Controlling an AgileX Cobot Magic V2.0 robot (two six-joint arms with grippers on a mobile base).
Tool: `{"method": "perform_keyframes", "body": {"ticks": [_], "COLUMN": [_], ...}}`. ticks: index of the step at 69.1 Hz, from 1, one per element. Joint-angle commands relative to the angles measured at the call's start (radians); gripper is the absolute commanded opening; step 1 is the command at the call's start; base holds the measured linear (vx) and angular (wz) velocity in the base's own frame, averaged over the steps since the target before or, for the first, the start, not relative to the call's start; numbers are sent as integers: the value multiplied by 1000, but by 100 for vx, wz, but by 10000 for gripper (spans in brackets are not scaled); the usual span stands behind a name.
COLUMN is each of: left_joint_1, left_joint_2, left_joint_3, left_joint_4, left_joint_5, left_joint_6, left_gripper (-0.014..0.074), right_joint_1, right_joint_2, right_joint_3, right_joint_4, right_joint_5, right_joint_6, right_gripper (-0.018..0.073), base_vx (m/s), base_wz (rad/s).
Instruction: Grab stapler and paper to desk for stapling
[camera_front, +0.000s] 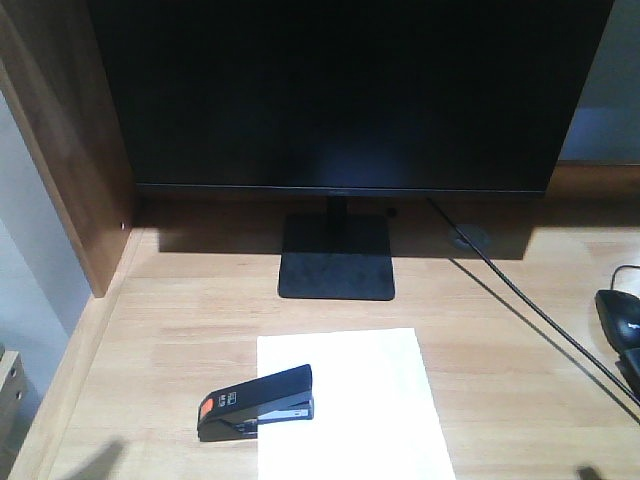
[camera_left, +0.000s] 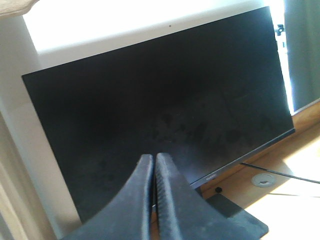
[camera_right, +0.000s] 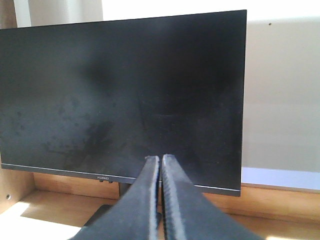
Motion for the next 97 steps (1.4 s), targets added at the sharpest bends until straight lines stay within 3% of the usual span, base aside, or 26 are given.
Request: {"method": "perform_keyframes", "body": {"ticks": [1, 9, 32, 40, 59, 71, 91, 97], "left_joint_1": [-4, -4, -4, -4, 23, 124, 297, 336], "left_joint_2": [3, 3, 3, 3, -35, -186, -551, -549], "left_joint_3": [-25, -25, -25, -25, -12, 117, 374, 425], "left_joint_4": [42, 233, 1025, 1195, 1206, 1132, 1133, 1132], "left_joint_5": [-32, -22, 48, 46, 58, 58, 104, 113], "left_joint_6": [-81, -319, -1320, -1508, -1519, -1518, -1518, -1519], "left_gripper": [-6, -6, -6, -6, -6, -6, -6, -6], "right_joint_1": [-1, -1, -1, -1, -1, -1, -1, -1], "right_joint_2": [8, 8, 8, 8, 8, 8, 8, 9], "right_joint_3": [-28, -28, -28, -28, -28, -28, -28, -28], "right_joint_4": [-13, -13, -13, -13, -12, -12, -12, -12], "right_joint_5": [-4, -4, -4, -4, -4, -3, -3, -3], "right_joint_6": [-5, -5, -5, -5, -5, -5, -5, -5], "right_gripper": [-7, -7, -7, -7, -7, -7, -7, -7], "base_vx": [0, 0, 0, 0, 0, 0, 0, 0], "base_wz": [0, 0, 0, 0, 0, 0, 0, 0]}}
